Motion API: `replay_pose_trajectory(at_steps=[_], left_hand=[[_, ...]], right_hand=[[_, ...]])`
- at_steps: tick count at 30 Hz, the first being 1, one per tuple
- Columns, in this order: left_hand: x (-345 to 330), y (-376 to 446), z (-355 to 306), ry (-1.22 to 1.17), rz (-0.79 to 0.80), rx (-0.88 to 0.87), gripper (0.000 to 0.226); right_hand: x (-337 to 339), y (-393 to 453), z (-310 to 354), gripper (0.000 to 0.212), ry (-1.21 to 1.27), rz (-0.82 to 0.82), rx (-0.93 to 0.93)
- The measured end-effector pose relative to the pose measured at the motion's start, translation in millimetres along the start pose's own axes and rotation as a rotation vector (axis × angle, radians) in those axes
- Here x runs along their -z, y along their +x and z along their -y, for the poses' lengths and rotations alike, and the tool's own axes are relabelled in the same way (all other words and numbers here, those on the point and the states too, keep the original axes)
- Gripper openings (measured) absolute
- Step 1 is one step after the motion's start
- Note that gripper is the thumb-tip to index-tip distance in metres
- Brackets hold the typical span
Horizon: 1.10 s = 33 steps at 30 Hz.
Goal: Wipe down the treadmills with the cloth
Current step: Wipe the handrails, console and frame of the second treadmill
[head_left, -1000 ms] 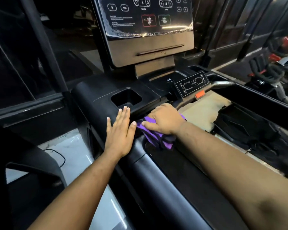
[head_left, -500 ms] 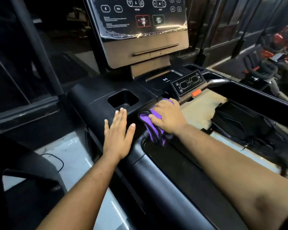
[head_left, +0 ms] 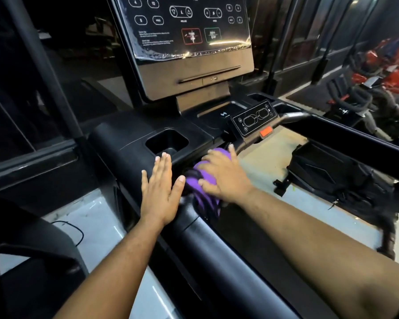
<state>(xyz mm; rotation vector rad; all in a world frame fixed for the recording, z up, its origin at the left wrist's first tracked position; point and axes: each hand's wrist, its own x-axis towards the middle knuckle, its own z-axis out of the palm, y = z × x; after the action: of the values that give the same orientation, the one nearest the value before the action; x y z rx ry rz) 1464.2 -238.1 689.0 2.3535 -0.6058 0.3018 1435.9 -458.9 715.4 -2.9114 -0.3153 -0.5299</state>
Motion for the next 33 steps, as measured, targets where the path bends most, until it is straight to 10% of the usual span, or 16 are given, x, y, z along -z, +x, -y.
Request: replay_pose_trajectory(at_steps=[4, 18, 26, 33], left_hand=[[1.0, 1.2, 0.1, -0.001, 0.001, 0.001, 0.081], [11.2, 4.4, 4.8, -0.453, -0.102, 0.117, 0.080], [21.5, -4.2, 0.7, -0.519, -0.056, 0.213, 0.073], [8.8, -54.7, -1.2, -0.396, 0.036, 0.239, 0.058]], right_hand=[[8.7, 16.6, 2.9, 0.065, 0.016, 0.008, -0.311], [21.1, -63.1, 63.1, 0.062, 0.437, 0.176, 0.124], [46.3, -51.2, 85.2, 0.061, -0.219, 0.401, 0.315], [70.7, -105.1, 95.4, 0.060, -0.143, 0.613, 0.437]])
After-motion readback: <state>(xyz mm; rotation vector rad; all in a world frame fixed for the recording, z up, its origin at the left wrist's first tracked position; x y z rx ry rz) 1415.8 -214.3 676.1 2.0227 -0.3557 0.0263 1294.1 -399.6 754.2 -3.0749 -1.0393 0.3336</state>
